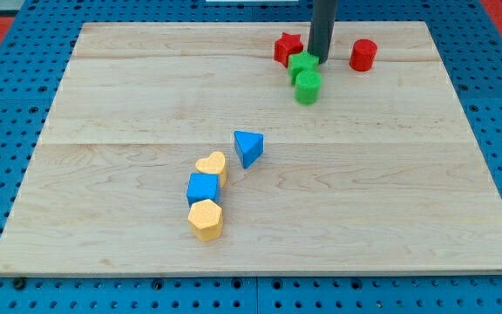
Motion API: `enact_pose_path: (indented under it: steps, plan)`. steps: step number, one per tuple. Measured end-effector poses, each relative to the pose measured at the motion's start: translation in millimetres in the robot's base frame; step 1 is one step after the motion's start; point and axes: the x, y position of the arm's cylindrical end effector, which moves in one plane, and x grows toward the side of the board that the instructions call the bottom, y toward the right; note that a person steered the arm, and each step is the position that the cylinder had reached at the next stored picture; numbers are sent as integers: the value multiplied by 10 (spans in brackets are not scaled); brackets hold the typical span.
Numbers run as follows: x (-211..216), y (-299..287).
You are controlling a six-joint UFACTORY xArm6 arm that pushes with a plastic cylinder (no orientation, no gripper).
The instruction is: Move the hexagon towards the top left
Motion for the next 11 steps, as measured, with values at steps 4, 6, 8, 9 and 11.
enact_pose_path:
  steps: [4,6,8,9,11]
  plan:
    - [2112,502]
    - [2801,-715]
    - [2678,-2252]
    - [2678,-1875]
    - [2334,-1868]
